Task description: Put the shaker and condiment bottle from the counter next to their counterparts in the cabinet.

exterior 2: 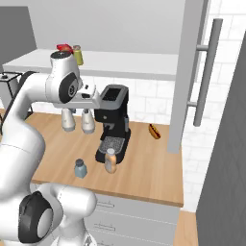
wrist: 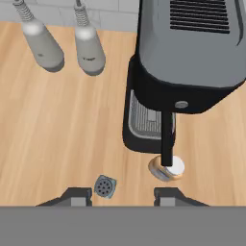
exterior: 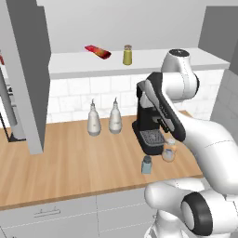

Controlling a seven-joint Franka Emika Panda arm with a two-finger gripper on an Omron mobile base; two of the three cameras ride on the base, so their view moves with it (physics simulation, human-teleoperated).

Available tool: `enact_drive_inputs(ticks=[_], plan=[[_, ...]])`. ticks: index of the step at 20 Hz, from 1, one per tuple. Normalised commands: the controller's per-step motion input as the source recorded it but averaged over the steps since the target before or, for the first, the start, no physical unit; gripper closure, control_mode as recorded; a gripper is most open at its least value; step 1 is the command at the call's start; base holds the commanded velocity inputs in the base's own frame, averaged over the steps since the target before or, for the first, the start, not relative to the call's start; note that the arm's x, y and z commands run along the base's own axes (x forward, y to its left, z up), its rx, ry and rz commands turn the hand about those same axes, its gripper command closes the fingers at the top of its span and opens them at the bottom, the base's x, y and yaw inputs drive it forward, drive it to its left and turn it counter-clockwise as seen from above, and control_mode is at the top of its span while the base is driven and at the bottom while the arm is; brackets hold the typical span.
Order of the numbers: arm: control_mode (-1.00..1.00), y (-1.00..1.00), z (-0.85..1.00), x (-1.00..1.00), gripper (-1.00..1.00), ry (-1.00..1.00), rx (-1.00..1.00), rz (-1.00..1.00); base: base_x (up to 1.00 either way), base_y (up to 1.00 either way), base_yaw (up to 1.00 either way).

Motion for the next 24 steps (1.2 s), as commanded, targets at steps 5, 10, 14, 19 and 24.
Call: enact_drive_inputs(ticks=[5, 10, 14, 19, 24], plan=[[-1.0, 0.26, -0.19, 0.0, -1.0, -0.1, -0.15, -0.18, 0.0, 0.0, 0.0], [-1.0, 0.33, -0.67, -0.03, -1.0, -0.26, -0.26, -0.53, 0.0, 0.0, 0.0], [-1.0, 0.14, -1.0, -0.1, -1.0, -0.34, -0.22, -0.67, 0.0, 0.0, 0.0], [-1.0, 0.14, -0.94, 0.0, -1.0, -0.27, -0.04, -0.69, 0.0, 0.0, 0.0], [-1.0, 0.25, -0.78, 0.02, -1.0, -0.23, -0.01, -0.63, 0.0, 0.0, 0.0]])
